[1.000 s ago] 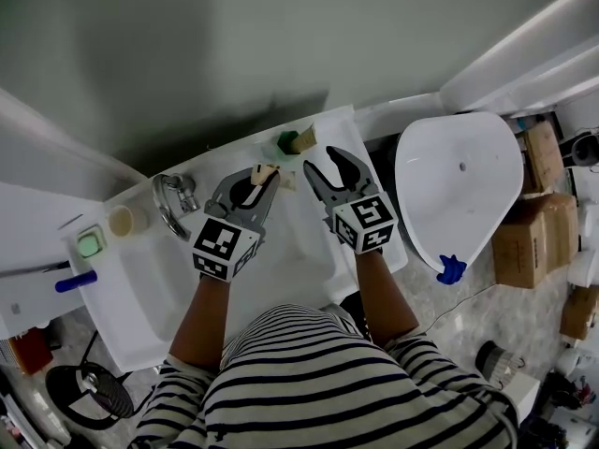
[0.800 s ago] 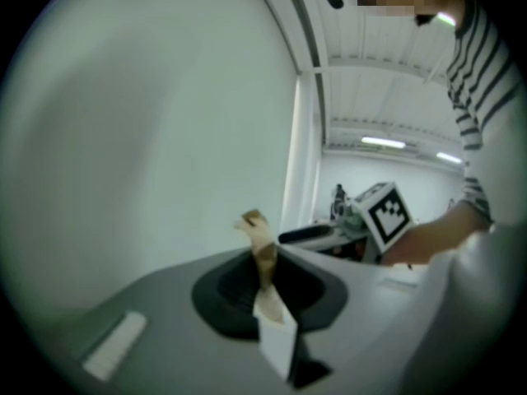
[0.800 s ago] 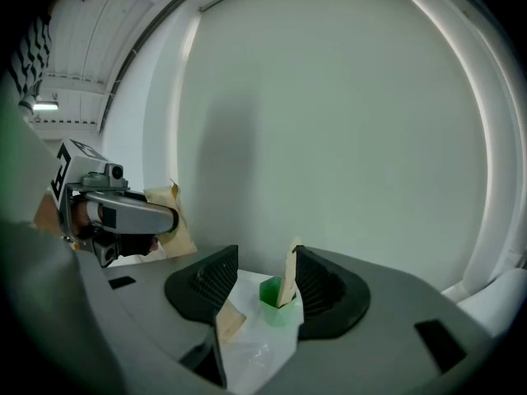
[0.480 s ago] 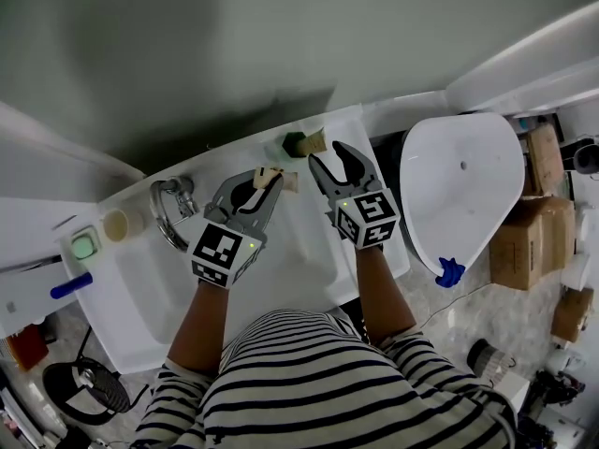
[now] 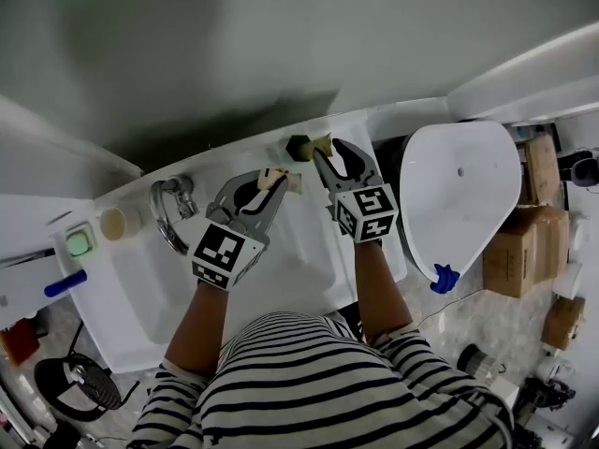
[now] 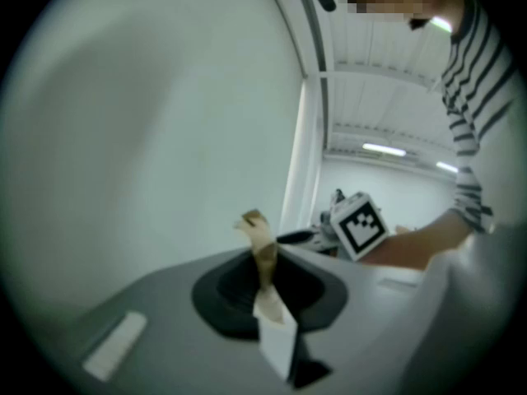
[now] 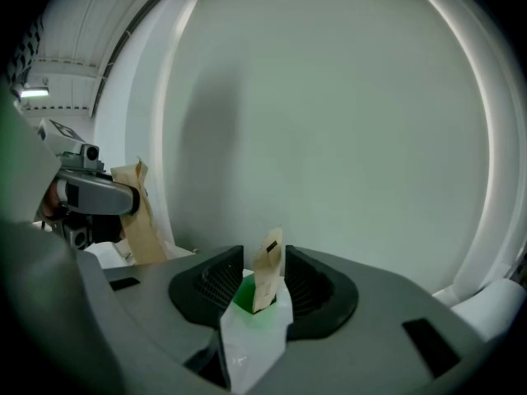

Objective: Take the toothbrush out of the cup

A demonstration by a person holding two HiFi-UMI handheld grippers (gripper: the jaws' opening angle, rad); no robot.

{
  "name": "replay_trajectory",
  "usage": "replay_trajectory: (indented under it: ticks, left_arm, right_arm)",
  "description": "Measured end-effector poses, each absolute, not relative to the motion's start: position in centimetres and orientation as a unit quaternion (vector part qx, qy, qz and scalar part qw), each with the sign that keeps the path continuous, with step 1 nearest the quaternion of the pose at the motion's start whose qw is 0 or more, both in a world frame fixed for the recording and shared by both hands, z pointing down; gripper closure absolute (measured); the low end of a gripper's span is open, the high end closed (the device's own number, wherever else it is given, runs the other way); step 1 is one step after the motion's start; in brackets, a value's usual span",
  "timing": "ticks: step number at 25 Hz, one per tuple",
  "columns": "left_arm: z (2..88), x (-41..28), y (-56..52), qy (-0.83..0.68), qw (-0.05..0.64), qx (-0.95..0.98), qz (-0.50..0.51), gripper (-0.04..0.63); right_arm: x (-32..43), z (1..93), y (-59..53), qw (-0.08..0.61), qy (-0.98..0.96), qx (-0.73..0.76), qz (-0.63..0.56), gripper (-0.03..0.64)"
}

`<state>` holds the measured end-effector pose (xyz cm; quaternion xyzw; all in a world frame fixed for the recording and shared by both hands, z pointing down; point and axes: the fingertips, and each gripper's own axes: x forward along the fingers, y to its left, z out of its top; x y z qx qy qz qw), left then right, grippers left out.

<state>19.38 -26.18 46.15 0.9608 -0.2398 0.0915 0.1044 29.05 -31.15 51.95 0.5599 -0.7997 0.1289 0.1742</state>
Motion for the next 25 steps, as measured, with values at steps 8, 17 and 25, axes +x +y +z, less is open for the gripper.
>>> replay_trajectory:
  ticks: [8, 17, 25]
  left_arm:
    - [45.8, 19.3, -26.0, -0.242, 0.099, 0.961, 0.090, 0.563]
    - [45.6, 19.0, -26.2, -0.251, 0.097, 0.959, 0.089, 0.563]
    - [44.9, 18.5, -26.1, -0.254, 0.093, 0.959, 0.083, 0.563]
  right_arm:
    - [29.7, 52.3, -31.1, 0.188, -0.790, 0.568, 0.129, 0.562]
    - [30.1, 51.0, -31.6, 0.185, -0.784, 0.583, 0.107, 0.594]
    - [29.9, 48.7, -31.6, 0.175, -0.784, 0.590, 0.085, 0.598]
